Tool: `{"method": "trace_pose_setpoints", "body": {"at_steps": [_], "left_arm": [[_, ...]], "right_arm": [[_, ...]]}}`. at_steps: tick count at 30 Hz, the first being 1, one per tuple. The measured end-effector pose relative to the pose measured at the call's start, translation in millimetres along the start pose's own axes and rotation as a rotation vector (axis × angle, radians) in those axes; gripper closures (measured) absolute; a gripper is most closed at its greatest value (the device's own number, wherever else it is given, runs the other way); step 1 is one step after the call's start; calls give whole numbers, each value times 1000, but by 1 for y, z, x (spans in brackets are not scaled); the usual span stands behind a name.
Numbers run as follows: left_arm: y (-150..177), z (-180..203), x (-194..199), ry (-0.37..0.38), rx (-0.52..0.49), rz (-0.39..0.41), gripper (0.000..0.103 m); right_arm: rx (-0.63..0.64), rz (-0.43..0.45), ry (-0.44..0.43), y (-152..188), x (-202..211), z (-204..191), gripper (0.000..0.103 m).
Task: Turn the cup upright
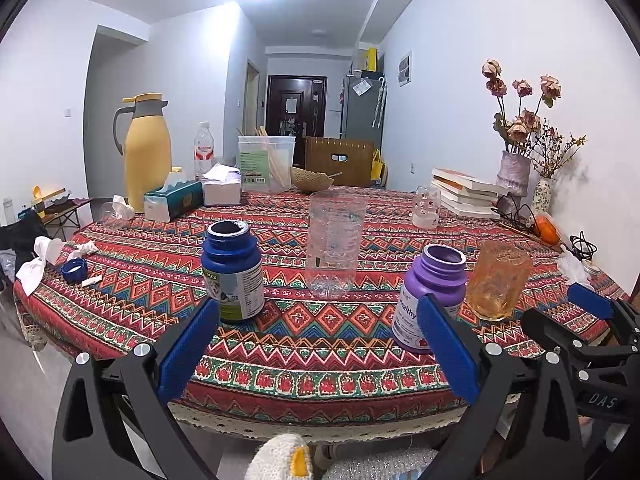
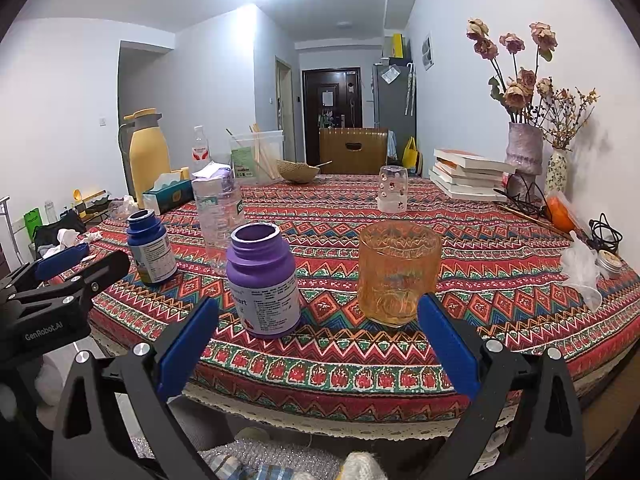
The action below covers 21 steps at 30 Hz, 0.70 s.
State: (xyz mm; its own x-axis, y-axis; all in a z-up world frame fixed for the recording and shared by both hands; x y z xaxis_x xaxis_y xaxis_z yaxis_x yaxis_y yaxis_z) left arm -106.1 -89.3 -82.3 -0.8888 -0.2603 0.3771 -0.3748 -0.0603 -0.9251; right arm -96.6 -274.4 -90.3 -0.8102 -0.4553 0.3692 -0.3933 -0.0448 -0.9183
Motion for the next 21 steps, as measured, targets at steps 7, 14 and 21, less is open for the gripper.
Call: {"method": "trace_pose_setpoints", "body": {"at_steps": [7, 14, 21], "left_arm": [[0, 0, 0, -3, -2, 1, 7], [0, 0, 0, -2, -1, 0, 7], [1, 1, 3, -1, 3, 1, 7]], "right_arm": [[0, 1, 0, 0, 0, 0, 7], [1, 0, -1, 0, 0, -1, 7], [2, -1, -2, 0, 0, -1, 7]]}}
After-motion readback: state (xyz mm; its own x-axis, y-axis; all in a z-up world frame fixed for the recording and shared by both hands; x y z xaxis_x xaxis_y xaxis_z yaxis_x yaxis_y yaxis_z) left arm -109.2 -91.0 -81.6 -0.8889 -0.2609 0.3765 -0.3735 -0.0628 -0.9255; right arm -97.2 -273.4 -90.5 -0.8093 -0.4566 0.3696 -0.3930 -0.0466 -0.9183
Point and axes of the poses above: each gripper's, at about its wrist camera, not at the fingertips, and x roughly against the way its jaws point, z to its right, y to its underside, the point moved 6 cm from there along -x, roughly the way its jaws point, and after that the axes turned 14 degrees about -y, right-handed, at the moved point
